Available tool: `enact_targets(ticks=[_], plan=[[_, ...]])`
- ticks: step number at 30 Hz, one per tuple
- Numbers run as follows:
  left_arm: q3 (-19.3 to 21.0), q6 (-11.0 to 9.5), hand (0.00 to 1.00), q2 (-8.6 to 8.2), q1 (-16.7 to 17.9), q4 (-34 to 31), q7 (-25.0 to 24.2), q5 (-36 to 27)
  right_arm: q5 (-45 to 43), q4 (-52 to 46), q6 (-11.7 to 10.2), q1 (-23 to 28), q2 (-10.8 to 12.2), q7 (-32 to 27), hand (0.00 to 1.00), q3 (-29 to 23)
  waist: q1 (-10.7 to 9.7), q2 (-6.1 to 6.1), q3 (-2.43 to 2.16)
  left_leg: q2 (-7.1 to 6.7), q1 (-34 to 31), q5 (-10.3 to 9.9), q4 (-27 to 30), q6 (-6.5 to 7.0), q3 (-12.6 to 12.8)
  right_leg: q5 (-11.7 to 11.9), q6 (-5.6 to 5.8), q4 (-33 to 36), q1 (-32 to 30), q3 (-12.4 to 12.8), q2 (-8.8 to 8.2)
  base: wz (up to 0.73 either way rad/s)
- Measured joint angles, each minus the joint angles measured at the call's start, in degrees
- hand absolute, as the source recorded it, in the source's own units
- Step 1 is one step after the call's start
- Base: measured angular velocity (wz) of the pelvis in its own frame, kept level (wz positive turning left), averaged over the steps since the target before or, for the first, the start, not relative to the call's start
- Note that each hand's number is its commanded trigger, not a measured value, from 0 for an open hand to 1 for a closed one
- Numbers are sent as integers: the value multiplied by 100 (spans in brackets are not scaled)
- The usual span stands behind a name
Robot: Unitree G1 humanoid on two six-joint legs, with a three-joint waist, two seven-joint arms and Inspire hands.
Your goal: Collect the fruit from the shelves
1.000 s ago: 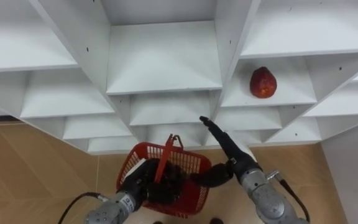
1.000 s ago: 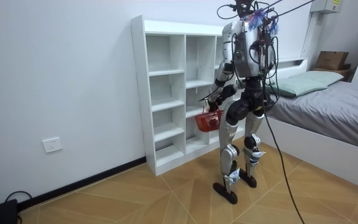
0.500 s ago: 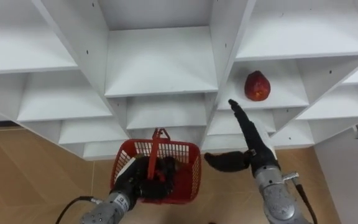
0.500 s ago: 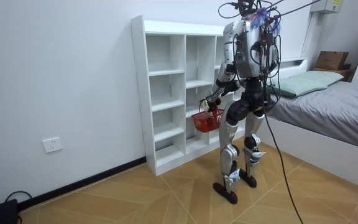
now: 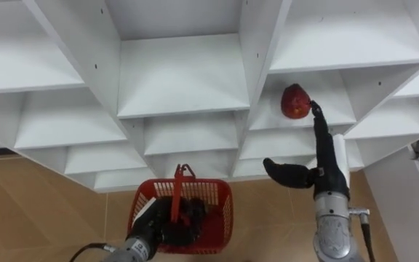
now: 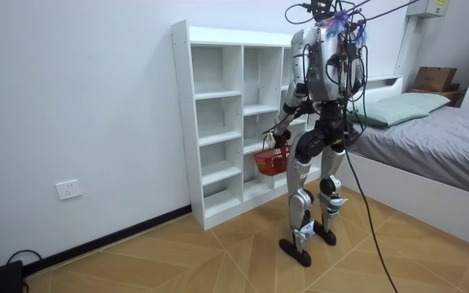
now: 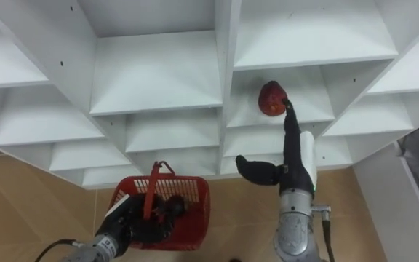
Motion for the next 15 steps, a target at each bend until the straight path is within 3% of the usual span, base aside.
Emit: enact_targets(ticks=[2, 15], plan=[[1, 0, 100, 1, 0, 0, -7, 1, -1, -4, -90, -2, 2, -138, 0, 0, 3, 1, 0, 0, 3, 0, -17, 0, 7, 0, 1, -19, 1, 0, 0, 0], [170, 14, 100, 15, -141, 0, 26, -7, 40, 297, -163, -237, -20, -582, 0, -11, -3, 4, 8, 3, -16, 0, -19, 0, 6, 2, 2, -58, 14, -18, 0, 0]])
